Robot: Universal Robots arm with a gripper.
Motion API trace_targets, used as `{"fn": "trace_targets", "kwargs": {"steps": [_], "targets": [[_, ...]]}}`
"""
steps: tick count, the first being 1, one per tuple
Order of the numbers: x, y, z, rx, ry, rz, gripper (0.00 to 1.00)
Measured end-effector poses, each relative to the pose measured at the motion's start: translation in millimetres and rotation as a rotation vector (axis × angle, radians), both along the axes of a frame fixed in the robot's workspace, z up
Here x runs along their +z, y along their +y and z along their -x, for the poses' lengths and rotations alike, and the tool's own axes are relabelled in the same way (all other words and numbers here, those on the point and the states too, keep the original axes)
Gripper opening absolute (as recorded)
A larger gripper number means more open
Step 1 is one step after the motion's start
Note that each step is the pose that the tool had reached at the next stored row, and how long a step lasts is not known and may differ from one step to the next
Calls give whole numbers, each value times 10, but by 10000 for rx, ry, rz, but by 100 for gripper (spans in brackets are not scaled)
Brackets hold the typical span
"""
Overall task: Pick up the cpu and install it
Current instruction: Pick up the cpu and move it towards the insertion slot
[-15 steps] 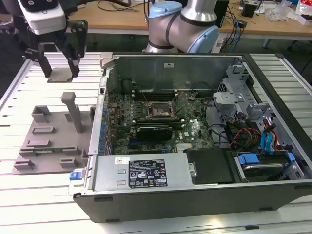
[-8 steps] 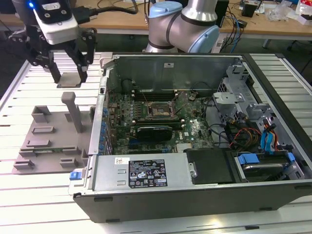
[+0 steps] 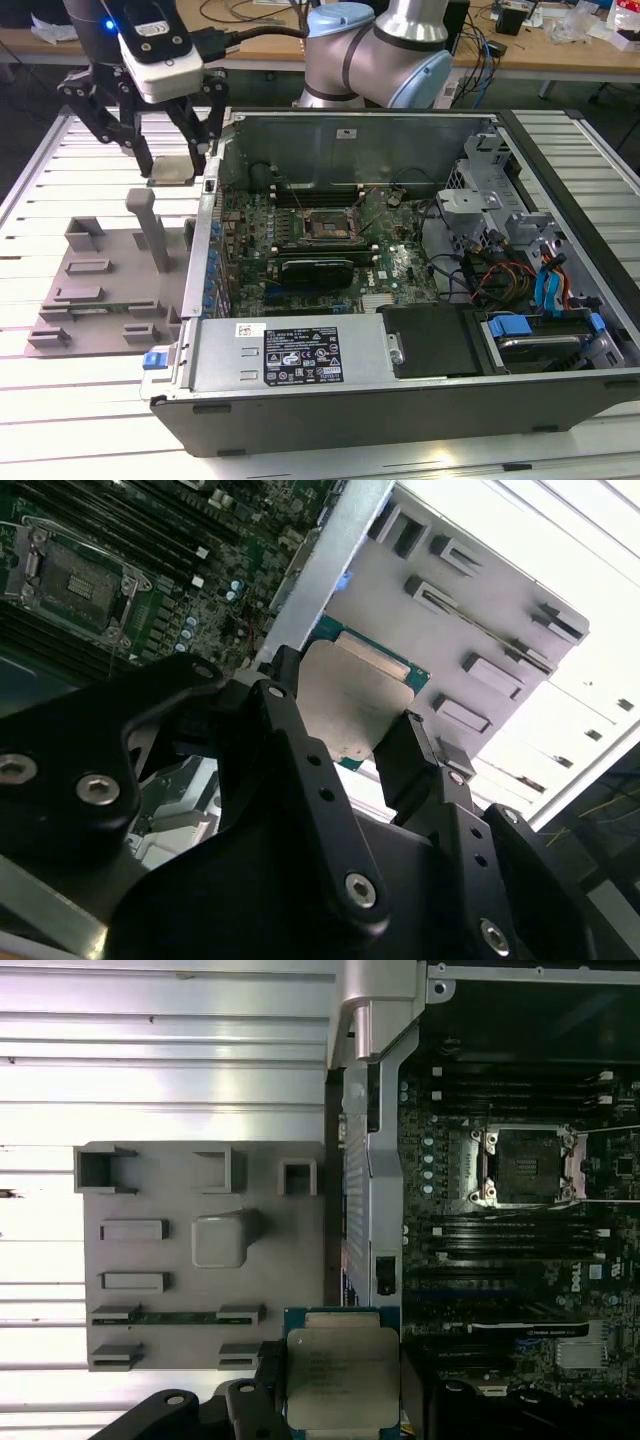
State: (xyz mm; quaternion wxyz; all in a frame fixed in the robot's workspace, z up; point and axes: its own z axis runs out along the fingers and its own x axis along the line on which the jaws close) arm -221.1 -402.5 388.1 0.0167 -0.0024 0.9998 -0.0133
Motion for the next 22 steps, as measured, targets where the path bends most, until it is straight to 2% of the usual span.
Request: {"fn": "trace_targets", "kwargs": {"steps": [8,13,20,22], "targets": [[-46,0,-107,-1,0,0,55],[-100,1,-249,0,0,0,55],[-120,1,-403,0,1,7,55],[-120,1,-419,1,1,7,55]]}}
